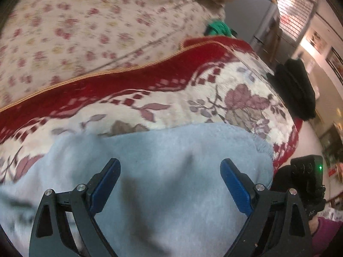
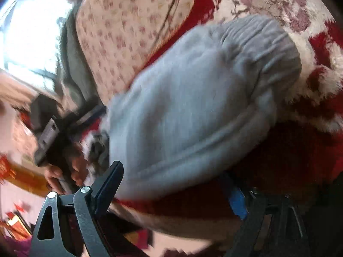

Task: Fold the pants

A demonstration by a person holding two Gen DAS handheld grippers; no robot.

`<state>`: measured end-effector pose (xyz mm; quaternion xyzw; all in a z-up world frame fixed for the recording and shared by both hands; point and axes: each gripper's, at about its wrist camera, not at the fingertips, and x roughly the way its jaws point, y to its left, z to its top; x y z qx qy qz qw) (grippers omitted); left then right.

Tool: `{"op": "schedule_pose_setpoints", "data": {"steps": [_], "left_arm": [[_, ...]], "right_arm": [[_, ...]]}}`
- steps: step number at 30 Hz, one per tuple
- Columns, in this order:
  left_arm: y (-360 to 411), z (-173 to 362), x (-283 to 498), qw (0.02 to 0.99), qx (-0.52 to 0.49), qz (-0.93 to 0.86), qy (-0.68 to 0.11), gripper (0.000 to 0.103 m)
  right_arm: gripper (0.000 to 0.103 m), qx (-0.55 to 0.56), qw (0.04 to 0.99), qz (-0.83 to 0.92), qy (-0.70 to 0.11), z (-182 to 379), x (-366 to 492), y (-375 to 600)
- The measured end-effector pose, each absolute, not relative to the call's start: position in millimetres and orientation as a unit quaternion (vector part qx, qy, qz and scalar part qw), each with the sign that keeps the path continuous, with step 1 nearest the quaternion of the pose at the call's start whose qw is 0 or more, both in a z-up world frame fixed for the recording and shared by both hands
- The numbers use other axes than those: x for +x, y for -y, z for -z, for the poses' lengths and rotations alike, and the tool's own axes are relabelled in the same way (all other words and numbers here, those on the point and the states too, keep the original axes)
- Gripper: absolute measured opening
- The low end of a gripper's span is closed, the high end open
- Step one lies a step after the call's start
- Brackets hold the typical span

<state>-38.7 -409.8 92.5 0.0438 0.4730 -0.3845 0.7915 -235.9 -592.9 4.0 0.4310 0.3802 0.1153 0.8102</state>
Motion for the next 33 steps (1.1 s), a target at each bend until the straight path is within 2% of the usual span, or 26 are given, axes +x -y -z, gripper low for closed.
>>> {"op": "schedule_pose_setpoints", "data": {"steps": [10,18,20,23,24,27,28,30,32,33], "left_arm": [[484.6,-68.7,7.0,0.693,0.117,0.493,-0.513,0.094],[536.6,-30.0,15.3,0.607,0.182,0.534,-0.560,0.094],[547.4,-24.6,7.7,0.584,0.209,0.547,-0.563,0.094],[557.1,-21.1,8.7,0.565,0.214,0.559,-0.568,0.092],[559.5,-19.1,10.3,0.560,0.208,0.561,-0.573,0.081],[562.8,-19.2,5.1,0.559,0.214,0.569,-0.564,0.058],[562.6,-21.6,2.4,0.558,0.218,0.575,-0.557,0.053],[560.0,-29.6,-4.9,0.566,0.226,0.581,-0.540,0.035],[553.1,-36.6,-5.9,0.575,0.224,0.580,-0.532,0.024],[549.0,-40.8,-5.6,0.579,0.217,0.580,-0.530,0.022]], "right_arm": [[0.093,0.378,0.847,-0.143,-0.345,-8.5,-226.5,581.4],[0.092,0.407,0.838,-0.149,-0.331,0.7,-217.1,591.9],[0.089,0.413,0.835,-0.151,-0.330,2.4,-216.8,594.1],[0.071,0.426,0.830,-0.150,-0.329,6.9,-216.7,599.5],[0.065,0.437,0.824,-0.153,-0.328,10.0,-216.2,602.7],[0.052,0.440,0.821,-0.163,-0.324,8.7,-215.8,603.1],[0.049,0.432,0.826,-0.163,-0.324,6.2,-215.9,601.7],[0.044,0.420,0.832,-0.167,-0.322,1.3,-217.1,599.6],[0.041,0.405,0.839,-0.169,-0.321,-5.7,-212.8,596.3],[0.039,0.397,0.843,-0.171,-0.321,-8.6,-212.0,594.9]]}}
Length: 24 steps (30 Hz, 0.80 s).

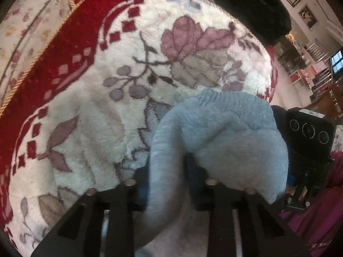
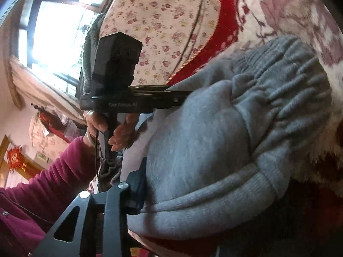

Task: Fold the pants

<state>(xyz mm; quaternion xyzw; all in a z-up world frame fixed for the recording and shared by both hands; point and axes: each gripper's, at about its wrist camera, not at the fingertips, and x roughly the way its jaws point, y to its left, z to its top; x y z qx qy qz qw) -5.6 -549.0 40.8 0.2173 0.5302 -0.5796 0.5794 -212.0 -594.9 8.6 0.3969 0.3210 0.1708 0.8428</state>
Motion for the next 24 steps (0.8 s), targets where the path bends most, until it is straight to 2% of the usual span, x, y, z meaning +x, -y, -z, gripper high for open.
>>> {"op": "schedule_pose_setpoints", "data": {"steps": [10,13,19,21,24], "left_arm": [[492.9,-129.3,-1.4,0.655,0.166,0.579,-0.457,0.021],[460.0,-163.2,2.0,0.687,0.148,0.567,-0.429,0.016],[357.2,-221.2,11.2,0.751,0.083,0.535,-0.378,0.013],[312.0,-235.2,10.9,0.776,0.060,0.515,-0.360,0.002],[239.6,-242.4,14.3,0.811,0.028,0.464,-0.356,0.002]], "right_arm": [[0.030,0.310,0.885,-0.213,-0.276,-89.2,-207.1,564.3],[0.029,0.273,0.896,-0.228,-0.265,-118.2,-200.1,541.9],[0.028,0.196,0.902,-0.293,-0.249,-173.6,-185.7,471.9],[0.028,0.160,0.902,-0.315,-0.248,-189.3,-176.6,437.4],[0.028,0.113,0.892,-0.349,-0.263,-198.1,-162.3,380.7]]}}
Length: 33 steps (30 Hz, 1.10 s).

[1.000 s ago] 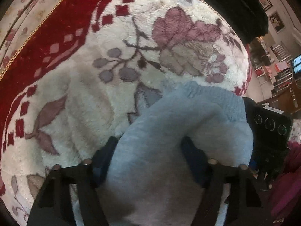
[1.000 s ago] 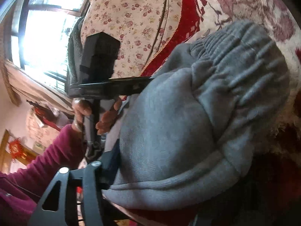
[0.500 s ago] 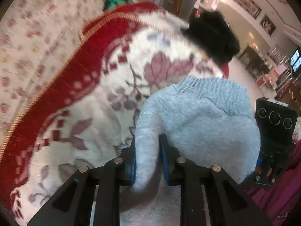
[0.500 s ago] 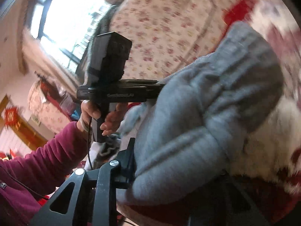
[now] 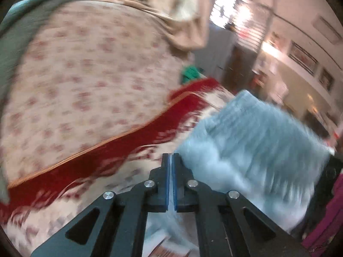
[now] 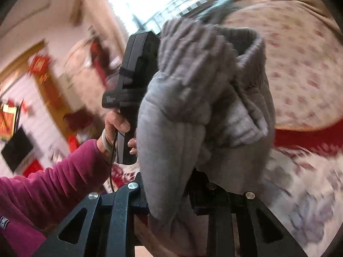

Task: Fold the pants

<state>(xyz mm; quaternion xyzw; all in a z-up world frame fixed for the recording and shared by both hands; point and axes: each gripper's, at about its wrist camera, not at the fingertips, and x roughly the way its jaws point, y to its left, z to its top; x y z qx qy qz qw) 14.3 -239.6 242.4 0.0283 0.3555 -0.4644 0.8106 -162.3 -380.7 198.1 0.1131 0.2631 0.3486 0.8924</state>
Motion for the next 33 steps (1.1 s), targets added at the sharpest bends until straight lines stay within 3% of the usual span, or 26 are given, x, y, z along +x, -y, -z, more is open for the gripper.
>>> {"op": "schedule_pose_setpoints", "data": {"steps": [9,10,11,13,14,16,17,21,26,33], "left_arm": [[29.3,-182.6,-8.2,0.877,-0.046,0.233,-0.417,0.003],[14.1,-176.4,-13.2,0.878,-0.056,0.219,-0.422,0.005],[-0.1,-170.3,-21.1,0.879,-0.066,0.205,-0.425,0.013],[-13.6,-168.6,-34.6,0.883,-0.073,0.195,-0.421,0.026],[-16.2,-169.8,-40.5,0.885,-0.079,0.195,-0.415,0.032],[-14.8,-177.0,-50.2,0.889,-0.091,0.204,-0.400,0.039],[-13.1,-181.9,-56.6,0.891,-0.094,0.209,-0.391,0.043],[11.0,-197.5,-81.9,0.892,-0.100,0.245,-0.365,0.055],[68.2,-203.9,-109.3,0.878,-0.078,0.305,-0.361,0.057],[134.1,-182.5,-116.3,0.871,-0.014,0.310,-0.382,0.061]], "right_arm": [[0.029,-0.004,0.835,-0.428,-0.347,-131.5,-110.7,211.2],[0.031,-0.021,0.827,-0.426,-0.366,-112.7,-105.6,193.6],[0.034,-0.025,0.823,-0.421,-0.380,-100.0,-103.7,186.1],[0.047,-0.026,0.821,-0.408,-0.399,-79.8,-101.4,176.4],[0.051,-0.031,0.826,-0.410,-0.386,-79.9,-107.5,175.3],[0.077,-0.030,0.818,-0.437,-0.374,-89.0,-117.7,174.4],[0.079,-0.015,0.805,-0.457,-0.379,-97.0,-120.5,177.6],[0.080,0.018,0.820,-0.444,-0.361,-126.0,-129.7,211.9],[0.080,0.020,0.884,-0.335,-0.326,-152.0,-119.1,284.6],[0.080,0.046,0.901,-0.242,-0.356,-151.5,-79.7,320.2]]}}
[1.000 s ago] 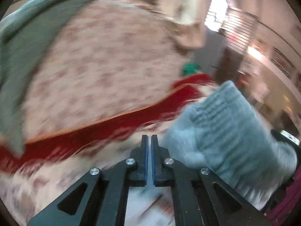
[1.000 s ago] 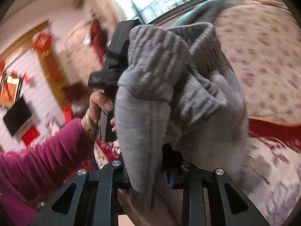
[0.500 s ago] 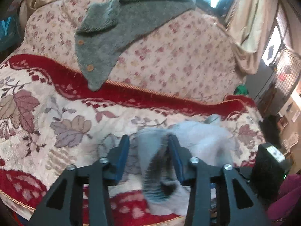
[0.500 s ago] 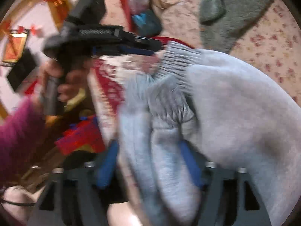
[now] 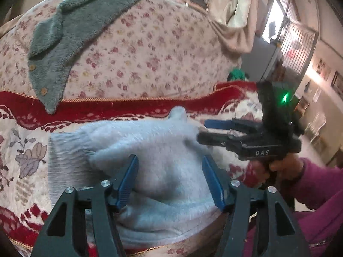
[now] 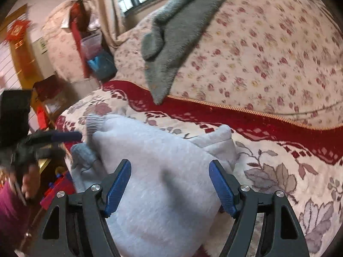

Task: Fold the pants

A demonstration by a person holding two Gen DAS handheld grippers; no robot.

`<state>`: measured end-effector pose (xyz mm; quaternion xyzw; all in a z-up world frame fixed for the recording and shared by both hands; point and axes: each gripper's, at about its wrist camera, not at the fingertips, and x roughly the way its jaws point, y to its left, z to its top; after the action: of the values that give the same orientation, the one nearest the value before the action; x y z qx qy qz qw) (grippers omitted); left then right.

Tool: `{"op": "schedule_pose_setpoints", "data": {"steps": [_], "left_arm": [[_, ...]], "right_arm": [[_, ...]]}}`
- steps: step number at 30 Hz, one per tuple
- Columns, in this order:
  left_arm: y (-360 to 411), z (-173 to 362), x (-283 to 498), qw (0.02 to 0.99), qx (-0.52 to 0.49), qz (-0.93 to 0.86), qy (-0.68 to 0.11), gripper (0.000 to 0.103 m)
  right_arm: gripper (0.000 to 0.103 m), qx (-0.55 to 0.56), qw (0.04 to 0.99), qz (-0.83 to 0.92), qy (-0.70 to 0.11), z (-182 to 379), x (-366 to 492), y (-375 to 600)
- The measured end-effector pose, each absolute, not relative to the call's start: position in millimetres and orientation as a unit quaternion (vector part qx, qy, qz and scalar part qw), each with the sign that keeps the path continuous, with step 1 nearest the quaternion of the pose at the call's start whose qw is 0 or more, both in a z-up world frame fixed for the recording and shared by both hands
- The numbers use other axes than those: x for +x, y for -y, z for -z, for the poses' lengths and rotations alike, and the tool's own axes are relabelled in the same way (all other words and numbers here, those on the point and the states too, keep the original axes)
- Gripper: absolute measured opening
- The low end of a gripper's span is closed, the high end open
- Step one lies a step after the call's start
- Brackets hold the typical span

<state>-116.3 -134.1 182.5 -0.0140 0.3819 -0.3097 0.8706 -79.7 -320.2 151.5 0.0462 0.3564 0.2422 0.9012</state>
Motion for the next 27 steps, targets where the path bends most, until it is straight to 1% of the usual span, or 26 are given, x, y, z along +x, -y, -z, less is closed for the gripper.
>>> {"op": "schedule_pose_setpoints", "data": {"steps": [4,8,9,10,11,12,13,14,15,17,18,21,24,27], "left_arm": [[140.1,-164.7,-112.8,0.876,0.021,0.264,-0.402,0.061],[124.7,-152.9,-112.3,0.879,0.013,0.239,-0.413,0.064],[120.4,-149.0,-112.7,0.879,0.012,0.233,-0.415,0.064],[114.7,-142.7,-113.1,0.877,0.006,0.229,-0.422,0.064],[111.7,-137.8,-111.2,0.875,0.002,0.226,-0.429,0.064],[106.9,-129.1,-111.9,0.870,0.000,0.222,-0.440,0.060],[103.1,-125.0,-112.9,0.870,-0.001,0.218,-0.442,0.054],[97.1,-121.1,-114.6,0.870,-0.007,0.212,-0.445,0.039],[90.5,-119.7,-116.4,0.870,-0.019,0.210,-0.446,0.029],[73.2,-122.4,-121.5,0.867,-0.059,0.224,-0.441,0.026],[67.1,-123.6,-124.5,0.868,-0.067,0.228,-0.436,0.024],[62.7,-117.1,-128.5,0.879,-0.050,0.215,-0.422,0.022],[59.6,-109.7,-114.5,0.881,-0.062,0.198,-0.426,0.021],[56.0,-113.7,-102.8,0.884,-0.078,0.191,-0.421,0.021]], "right_arm": [[0.080,0.021,0.907,-0.236,-0.349,-150.6,-72.9,309.6],[0.081,-0.045,0.903,-0.253,-0.343,-133.9,-61.4,288.9],[0.078,-0.073,0.903,-0.255,-0.338,-128.4,-59.8,281.7],[0.064,-0.112,0.899,-0.256,-0.336,-123.1,-57.1,271.9],[0.052,-0.131,0.897,-0.255,-0.335,-120.0,-55.4,266.8],[0.040,-0.134,0.897,-0.258,-0.334,-118.4,-52.6,265.0],[0.034,-0.132,0.897,-0.260,-0.332,-118.4,-49.7,265.0],[0.031,-0.136,0.897,-0.258,-0.331,-118.3,-46.5,264.9],[0.024,-0.143,0.900,-0.250,-0.327,-120.3,-43.4,264.7],[0.018,-0.135,0.904,-0.242,-0.325,-124.9,-37.5,265.9],[0.018,-0.134,0.906,-0.237,-0.325,-125.5,-34.7,265.1],[0.018,-0.155,0.911,-0.216,-0.316,-111.4,-28.7,253.4],[0.020,-0.130,0.912,-0.203,-0.333,-92.6,-16.4,249.3],[0.022,-0.124,0.912,-0.203,-0.334,-92.9,-12.9,250.5]]}}
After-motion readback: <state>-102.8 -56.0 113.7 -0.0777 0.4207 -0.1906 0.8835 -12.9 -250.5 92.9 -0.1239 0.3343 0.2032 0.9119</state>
